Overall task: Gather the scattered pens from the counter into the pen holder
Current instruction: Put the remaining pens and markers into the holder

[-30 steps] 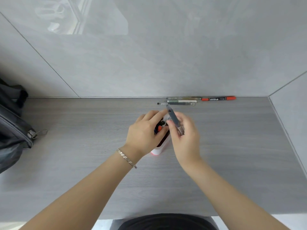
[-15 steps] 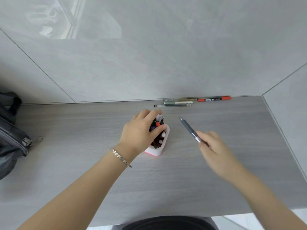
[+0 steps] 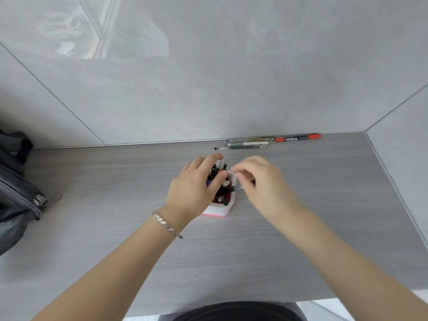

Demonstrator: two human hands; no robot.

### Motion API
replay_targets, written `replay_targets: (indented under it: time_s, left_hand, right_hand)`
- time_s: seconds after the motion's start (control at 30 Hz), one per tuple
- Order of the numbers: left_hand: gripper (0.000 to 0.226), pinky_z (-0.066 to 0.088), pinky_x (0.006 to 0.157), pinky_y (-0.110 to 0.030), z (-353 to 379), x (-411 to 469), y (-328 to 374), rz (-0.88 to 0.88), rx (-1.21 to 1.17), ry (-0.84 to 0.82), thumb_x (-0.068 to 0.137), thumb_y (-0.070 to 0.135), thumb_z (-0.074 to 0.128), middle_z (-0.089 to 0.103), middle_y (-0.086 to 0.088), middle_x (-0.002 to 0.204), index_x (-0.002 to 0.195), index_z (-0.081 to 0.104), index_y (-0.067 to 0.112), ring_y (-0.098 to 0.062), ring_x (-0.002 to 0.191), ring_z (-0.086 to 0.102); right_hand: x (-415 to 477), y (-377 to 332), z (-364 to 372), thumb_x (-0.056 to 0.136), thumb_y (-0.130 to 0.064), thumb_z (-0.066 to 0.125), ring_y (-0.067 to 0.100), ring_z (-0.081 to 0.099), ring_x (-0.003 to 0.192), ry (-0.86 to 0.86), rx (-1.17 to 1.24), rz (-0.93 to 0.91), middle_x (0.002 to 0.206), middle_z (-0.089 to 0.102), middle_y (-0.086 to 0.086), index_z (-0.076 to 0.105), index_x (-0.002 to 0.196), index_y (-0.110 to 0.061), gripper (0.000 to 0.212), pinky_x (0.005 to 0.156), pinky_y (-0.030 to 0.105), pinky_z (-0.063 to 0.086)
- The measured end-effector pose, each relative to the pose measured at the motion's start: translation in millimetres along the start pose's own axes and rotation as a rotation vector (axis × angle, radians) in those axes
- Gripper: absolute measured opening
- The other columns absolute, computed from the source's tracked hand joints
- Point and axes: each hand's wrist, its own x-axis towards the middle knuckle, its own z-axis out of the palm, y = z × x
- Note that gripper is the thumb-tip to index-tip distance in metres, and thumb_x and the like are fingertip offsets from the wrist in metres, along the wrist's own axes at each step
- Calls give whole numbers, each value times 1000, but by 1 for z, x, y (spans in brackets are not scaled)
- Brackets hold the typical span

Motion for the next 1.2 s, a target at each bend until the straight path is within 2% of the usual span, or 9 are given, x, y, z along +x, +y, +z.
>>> replay_targets:
  time_s: [0.1, 0.23, 0.3, 0.4, 0.5, 0.63, 1.0, 1.1, 1.2]
  left_hand:
    - [49, 43, 75, -30, -1, -4, -10, 59, -43, -71, 87, 46, 46, 48, 9, 125, 134, 33, 35, -15, 115, 46]
    - [78, 44, 94, -32, -3, -8, -22, 147, -106, -177, 69, 59, 43, 35, 12, 139, 140, 20, 37, -13, 124, 40]
    - [85, 42, 98, -32, -3, -7, -24, 134, -132, -173, 65, 60, 47, 32, 11, 142, 141, 19, 34, -14, 128, 37]
    - [94, 36, 99, -26, -3, -4, -21, 144, -117, -222, 62, 63, 53, 23, 13, 145, 142, 12, 34, -11, 133, 28]
    - [104, 35, 102, -32, 1, -3, -19, 180, 2, -158, 55, 68, 62, 27, 8, 145, 140, 13, 34, -13, 134, 27]
    - [79, 45, 91, -34, 7, 1, -16, 125, -60, -29, 57, 66, 52, 45, 9, 133, 125, 24, 39, -13, 122, 40]
    - [50, 47, 78, -29, 7, 1, -15, 120, -83, -25, 72, 59, 36, 53, 13, 122, 119, 25, 43, -13, 109, 49]
    - [51, 46, 77, -27, 8, 0, -16, 118, -86, -27, 74, 59, 35, 52, 14, 123, 121, 26, 42, -11, 110, 48]
    - [56, 44, 77, -24, 8, -1, -18, 127, -75, -37, 75, 60, 34, 51, 15, 125, 127, 30, 39, -9, 111, 47]
  right_hand:
    - [6, -5, 29, 90, -24, 35, 16, 44, 117, 96, 83, -49, 127, 50, 16, 59, 116, -6, 40, 101, 13, 30]
    - [14, -3, 52, 80, -59, 18, 22, -2, 145, -127, 73, 107, 157, 4, 9, 19, 145, -18, 77, 120, 39, 5]
    - [19, 0, 50, 76, -63, 16, 16, -10, 145, -188, 105, 93, 157, -4, 2, 5, 147, -18, 85, 119, 34, -1]
    - [28, 21, 35, 93, -43, 30, 4, 11, 138, -85, 334, 140, 146, 19, -7, 18, 144, -12, 61, 110, 9, 6]
    - [51, 76, 23, 96, -18, 41, 20, 43, 129, 85, 196, 304, 136, 51, 8, 47, 128, -6, 34, 107, 24, 29]
    - [90, 124, 20, 89, 2, 45, 34, 51, 119, -68, -186, 263, 127, 56, 19, 56, 119, 0, 32, 101, 33, 36]
    - [118, 140, 38, 89, -13, 49, 34, 44, 119, -387, -740, 105, 126, 51, 19, 47, 119, -3, 32, 96, 40, 36]
    - [97, 137, 34, 92, -9, 40, 38, 52, 111, -452, -655, 172, 122, 54, 22, 46, 117, -2, 27, 85, 40, 42]
    - [65, 122, 18, 97, -18, 37, 38, 58, 93, -398, -334, 275, 102, 61, 23, 45, 116, -4, 25, 70, 37, 40]
